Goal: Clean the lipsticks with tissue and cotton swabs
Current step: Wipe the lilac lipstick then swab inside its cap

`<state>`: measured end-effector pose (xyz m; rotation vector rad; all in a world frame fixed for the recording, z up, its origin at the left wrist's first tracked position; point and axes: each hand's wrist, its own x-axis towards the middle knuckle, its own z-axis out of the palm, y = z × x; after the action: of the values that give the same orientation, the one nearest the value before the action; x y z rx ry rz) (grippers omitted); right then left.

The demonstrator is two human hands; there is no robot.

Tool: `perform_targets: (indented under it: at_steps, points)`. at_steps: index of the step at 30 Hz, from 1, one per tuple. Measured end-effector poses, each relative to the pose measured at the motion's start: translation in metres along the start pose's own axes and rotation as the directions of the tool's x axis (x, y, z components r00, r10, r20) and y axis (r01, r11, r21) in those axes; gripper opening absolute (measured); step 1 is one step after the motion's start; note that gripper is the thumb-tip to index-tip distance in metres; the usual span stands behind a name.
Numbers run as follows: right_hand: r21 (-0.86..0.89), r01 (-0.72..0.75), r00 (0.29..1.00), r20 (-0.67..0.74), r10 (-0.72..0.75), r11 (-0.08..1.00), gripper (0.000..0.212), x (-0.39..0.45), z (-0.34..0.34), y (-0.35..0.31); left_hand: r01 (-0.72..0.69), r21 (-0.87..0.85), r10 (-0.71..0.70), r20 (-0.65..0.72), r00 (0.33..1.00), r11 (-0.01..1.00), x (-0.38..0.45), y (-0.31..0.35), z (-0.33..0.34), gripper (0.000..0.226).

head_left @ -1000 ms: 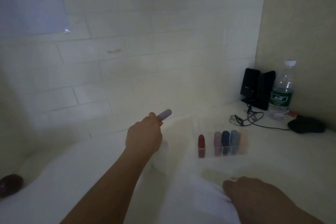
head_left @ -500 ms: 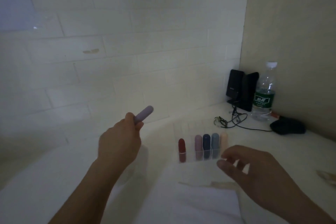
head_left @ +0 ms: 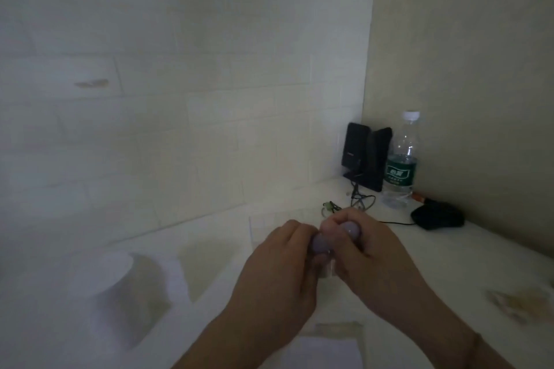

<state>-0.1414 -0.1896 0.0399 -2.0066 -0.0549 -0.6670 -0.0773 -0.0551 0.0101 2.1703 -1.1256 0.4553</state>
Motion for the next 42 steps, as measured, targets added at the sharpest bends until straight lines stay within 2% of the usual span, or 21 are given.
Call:
perform_targets:
  at_steps: [2,5,7,12,15,20,23,25,28,30,31,32,33,34,35,38,40,42]
  points:
    - [-0.013,0.02,0.999,-0.039,-0.021,1.0,0.029,-0.006,0.006,0.007,-0.012,-0.071,0.014,0.029,0.999,0.997,-0.006,-0.006,0.008,0.012]
    - [-0.002,0.031,0.998,-0.057,-0.031,1.0,0.028,-0.012,0.013,0.012,0.001,-0.098,0.004,0.045,0.999,0.995,-0.016,0.0,0.017,0.034]
    - [0.008,0.034,0.998,-0.058,-0.034,0.999,0.027,-0.014,0.015,0.015,0.016,-0.098,-0.012,0.042,0.999,0.995,-0.017,0.005,0.019,0.041]
    - [0.148,0.02,0.999,0.026,-0.025,0.989,0.027,-0.019,0.014,0.015,-0.041,-0.075,0.039,-0.021,0.999,0.996,-0.018,0.005,0.018,0.016]
    - [0.148,0.038,0.997,0.06,-0.047,0.988,0.025,-0.019,0.014,0.018,-0.071,-0.031,0.071,0.006,0.997,0.997,-0.014,0.002,0.017,0.023]
    - [0.168,0.059,0.992,0.101,-0.077,0.984,0.022,-0.015,0.01,0.022,-0.032,-0.038,0.034,0.049,0.998,0.999,-0.012,-0.005,0.02,0.031]
    - [0.165,0.052,0.998,0.036,-0.059,0.985,0.025,-0.012,0.01,0.025,-0.017,-0.019,0.019,0.081,0.997,1.0,-0.01,-0.008,0.023,0.044]
    - [0.233,0.044,0.999,-0.036,-0.036,0.971,0.022,-0.008,0.004,0.027,0.0,-0.042,0.004,0.091,0.996,0.999,-0.008,-0.011,0.022,0.053]
    - [0.304,0.01,0.97,-0.235,0.065,0.953,0.016,0.003,-0.021,0.034,0.067,-0.215,-0.059,0.044,0.997,0.974,-0.009,-0.012,0.02,0.033]
    - [0.239,-0.072,0.953,-0.271,0.137,0.968,0.017,0.01,-0.035,0.046,0.148,-0.443,-0.154,0.023,0.988,0.884,-0.01,-0.014,0.022,0.027]
    - [0.135,-0.13,0.954,-0.252,0.161,0.982,0.013,0.012,-0.04,0.056,0.171,-0.553,-0.188,0.026,0.982,0.815,-0.009,-0.014,0.023,0.029]
    - [-0.04,-0.197,0.959,-0.214,0.184,0.98,0.008,0.013,-0.044,0.066,0.181,-0.644,-0.209,0.033,0.977,0.744,-0.008,-0.013,0.023,0.03]
    - [-0.266,-0.25,0.961,-0.182,0.207,0.931,0.011,0.012,-0.046,0.077,0.18,-0.721,-0.212,0.047,0.976,0.669,-0.007,-0.012,0.021,0.032]
    - [-0.469,-0.262,0.965,-0.148,0.218,0.843,0.018,0.01,-0.047,0.088,0.182,-0.794,-0.211,0.069,0.975,0.58,-0.006,-0.01,0.018,0.033]
    - [-0.581,-0.255,0.966,-0.124,0.225,0.773,0.022,0.007,-0.047,0.096,0.183,-0.861,-0.217,0.087,0.972,0.474,-0.005,-0.009,0.016,0.03]
    - [-0.659,-0.282,0.951,-0.097,0.292,0.698,0.018,0.002,-0.042,0.106,0.181,-0.966,-0.168,0.15,0.974,0.188,-0.004,-0.012,0.011,0.026]
    - [-0.676,-0.266,0.951,-0.067,0.302,0.687,0.02,0.001,-0.04,0.108,0.189,-0.98,-0.126,0.18,0.976,0.067,-0.005,-0.013,0.009,0.035]
    - [-0.707,-0.229,0.953,-0.021,0.303,0.67,0.019,0.001,-0.04,0.11,0.198,-0.98,-0.125,0.197,0.972,-0.007,-0.004,-0.014,0.008,0.038]
